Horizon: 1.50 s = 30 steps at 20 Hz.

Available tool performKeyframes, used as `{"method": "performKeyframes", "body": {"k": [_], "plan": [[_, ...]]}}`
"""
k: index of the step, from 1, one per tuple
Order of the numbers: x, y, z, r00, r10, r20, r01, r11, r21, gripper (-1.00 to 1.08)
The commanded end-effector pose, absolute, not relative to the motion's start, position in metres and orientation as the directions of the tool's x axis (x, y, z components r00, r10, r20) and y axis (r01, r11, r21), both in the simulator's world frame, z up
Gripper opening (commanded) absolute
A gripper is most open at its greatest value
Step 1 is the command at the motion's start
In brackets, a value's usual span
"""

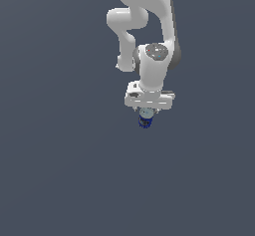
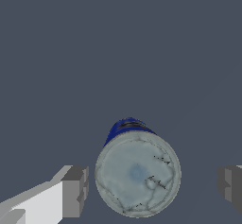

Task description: Pick up the object and move it to a goal position.

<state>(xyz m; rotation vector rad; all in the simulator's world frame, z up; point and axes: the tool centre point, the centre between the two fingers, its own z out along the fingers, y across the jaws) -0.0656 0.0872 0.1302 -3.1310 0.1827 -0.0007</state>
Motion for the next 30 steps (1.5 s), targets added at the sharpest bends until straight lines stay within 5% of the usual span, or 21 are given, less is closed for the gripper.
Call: {"method": "performKeyframes", "body": {"k": [1, 25, 26, 30], "plan": [[-0.072, 0.092, 0.127, 0.992, -0.127, 0.000, -0.127, -0.992, -0.002, 1.00], [-0.078, 0.095, 0.074, 0.991, -0.133, 0.000, -0.133, -0.991, 0.000, 1.00], [-0.078, 0.095, 0.074, 0.991, -0.133, 0.000, -0.133, -0.991, 0.000, -1.00], [-0.078, 0.095, 0.074, 0.991, -0.133, 0.000, -0.133, -0.991, 0.000, -1.00]]}}
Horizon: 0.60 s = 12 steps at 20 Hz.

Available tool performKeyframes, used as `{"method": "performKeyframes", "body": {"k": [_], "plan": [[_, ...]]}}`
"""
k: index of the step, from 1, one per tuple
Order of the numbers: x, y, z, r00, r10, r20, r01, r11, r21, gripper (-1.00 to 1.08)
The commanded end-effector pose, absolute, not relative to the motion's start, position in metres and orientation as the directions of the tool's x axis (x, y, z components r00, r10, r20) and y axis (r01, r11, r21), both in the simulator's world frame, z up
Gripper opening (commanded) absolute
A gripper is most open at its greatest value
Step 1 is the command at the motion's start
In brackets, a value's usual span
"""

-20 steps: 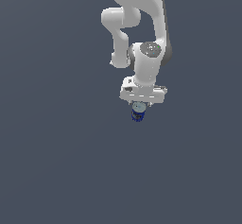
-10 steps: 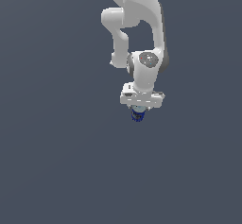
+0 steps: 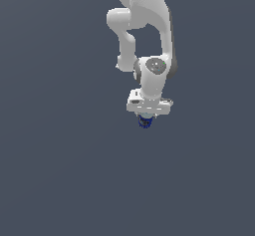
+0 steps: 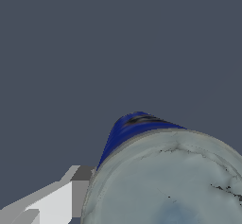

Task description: Pick up the object and move it to a goal position.

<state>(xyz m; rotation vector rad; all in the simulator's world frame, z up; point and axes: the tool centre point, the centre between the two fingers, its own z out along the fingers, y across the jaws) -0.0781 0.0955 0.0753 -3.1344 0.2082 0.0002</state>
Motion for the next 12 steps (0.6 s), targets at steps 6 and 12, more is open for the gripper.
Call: {"method": "performKeyframes", "body": {"k": [6, 12], "plan": [[-0.078, 0.096, 0.075, 0.991, -0.132, 0.000, -0.132, -0.991, 0.000, -1.00], [-0.081, 0.084, 0.081, 0.991, -0.132, 0.000, -0.132, -0.991, 0.000, -1.00]]}}
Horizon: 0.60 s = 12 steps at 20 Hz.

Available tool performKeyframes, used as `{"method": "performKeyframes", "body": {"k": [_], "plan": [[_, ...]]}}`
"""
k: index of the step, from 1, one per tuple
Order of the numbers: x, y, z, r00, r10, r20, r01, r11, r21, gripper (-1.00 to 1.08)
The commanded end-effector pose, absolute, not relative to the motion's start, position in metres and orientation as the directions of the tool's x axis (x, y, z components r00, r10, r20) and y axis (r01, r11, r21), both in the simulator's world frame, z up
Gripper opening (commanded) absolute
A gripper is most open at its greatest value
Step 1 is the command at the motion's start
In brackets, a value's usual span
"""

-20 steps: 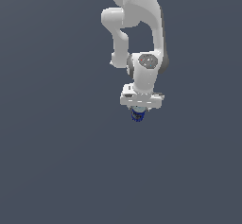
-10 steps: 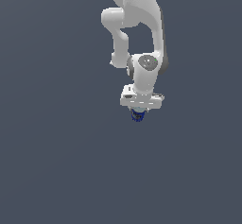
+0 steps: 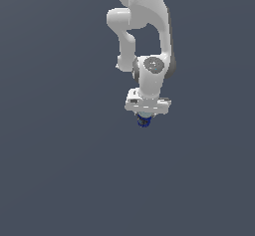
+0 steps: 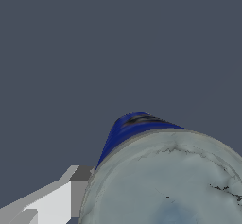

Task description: Pick up the object and move it to a goal position.

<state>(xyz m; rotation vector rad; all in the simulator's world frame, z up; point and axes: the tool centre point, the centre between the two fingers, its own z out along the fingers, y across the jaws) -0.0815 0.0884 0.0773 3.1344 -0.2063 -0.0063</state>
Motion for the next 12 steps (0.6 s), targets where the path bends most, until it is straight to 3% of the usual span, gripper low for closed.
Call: {"method": "performKeyframes", "body": {"k": [1, 12], "plan": [[-0.082, 0.079, 0.083, 0.991, -0.132, 0.000, -0.132, -0.991, 0.000, -1.00], [-0.105, -0.009, 0.128, 0.991, -0.133, 0.000, -0.133, -0.991, -0.002, -1.00]]}}
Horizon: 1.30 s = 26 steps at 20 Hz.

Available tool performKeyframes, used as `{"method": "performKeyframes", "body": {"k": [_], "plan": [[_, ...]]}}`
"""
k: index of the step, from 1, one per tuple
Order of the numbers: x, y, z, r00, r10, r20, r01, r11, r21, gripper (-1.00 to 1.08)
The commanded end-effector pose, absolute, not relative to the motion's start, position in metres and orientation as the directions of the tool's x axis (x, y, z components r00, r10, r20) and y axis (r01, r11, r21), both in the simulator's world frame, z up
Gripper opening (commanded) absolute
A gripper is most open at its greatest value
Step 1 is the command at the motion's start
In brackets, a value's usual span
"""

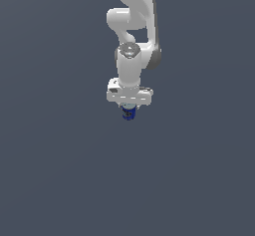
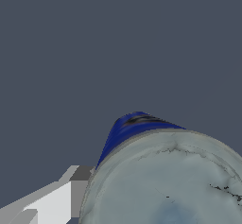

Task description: Pick up the object and move it to a goal position.

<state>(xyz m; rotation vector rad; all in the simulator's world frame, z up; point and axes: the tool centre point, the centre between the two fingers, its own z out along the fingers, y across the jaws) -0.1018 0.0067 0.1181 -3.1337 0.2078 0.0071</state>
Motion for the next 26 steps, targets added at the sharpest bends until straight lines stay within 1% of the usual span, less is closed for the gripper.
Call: {"method": "performKeyframes", "body": {"k": [1, 10, 15, 20, 26], "plan": [[-0.108, -0.021, 0.134, 0.991, -0.133, 0.000, -0.133, -0.991, -0.003, -1.00], [-0.131, -0.121, 0.185, 0.991, -0.133, 0.000, -0.133, -0.991, -0.004, -1.00], [-0.139, -0.165, 0.207, 0.991, -0.133, 0.000, -0.133, -0.991, -0.003, -1.00], [-0.143, -0.192, 0.220, 0.991, -0.133, 0.000, -0.133, -0.991, -0.001, -1.00], [-0.143, -0.201, 0.225, 0.991, -0.133, 0.000, -0.133, -0.991, 0.000, -1.00]]}}
